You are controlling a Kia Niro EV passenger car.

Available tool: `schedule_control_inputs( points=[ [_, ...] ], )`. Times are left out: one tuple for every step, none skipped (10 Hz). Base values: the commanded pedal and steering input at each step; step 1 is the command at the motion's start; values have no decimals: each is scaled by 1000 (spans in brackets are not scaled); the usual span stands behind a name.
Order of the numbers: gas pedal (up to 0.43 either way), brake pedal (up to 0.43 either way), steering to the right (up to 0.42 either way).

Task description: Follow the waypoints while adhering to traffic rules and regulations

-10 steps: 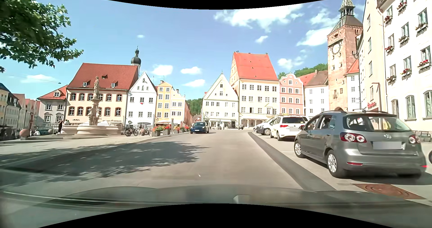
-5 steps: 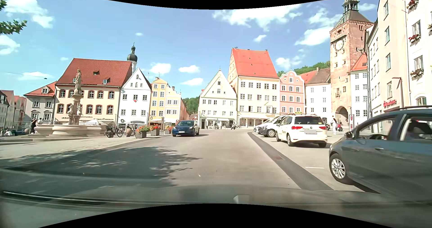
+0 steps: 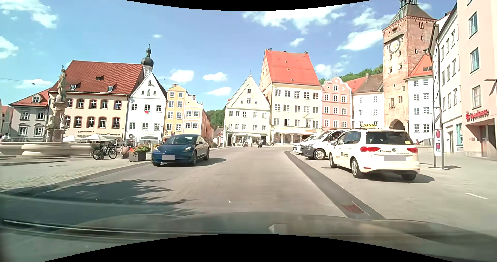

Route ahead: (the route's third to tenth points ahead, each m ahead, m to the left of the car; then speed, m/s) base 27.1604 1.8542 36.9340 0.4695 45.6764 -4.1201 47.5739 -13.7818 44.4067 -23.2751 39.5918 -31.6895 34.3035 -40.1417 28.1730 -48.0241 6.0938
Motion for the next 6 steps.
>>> schedule_control_inputs(
  points=[
    [169, 6, 9],
    [169, 6, 4],
    [169, 6, 3],
    [169, 6, 1],
    [169, 6, -3],
    [150, 6, -6]
  ],
)
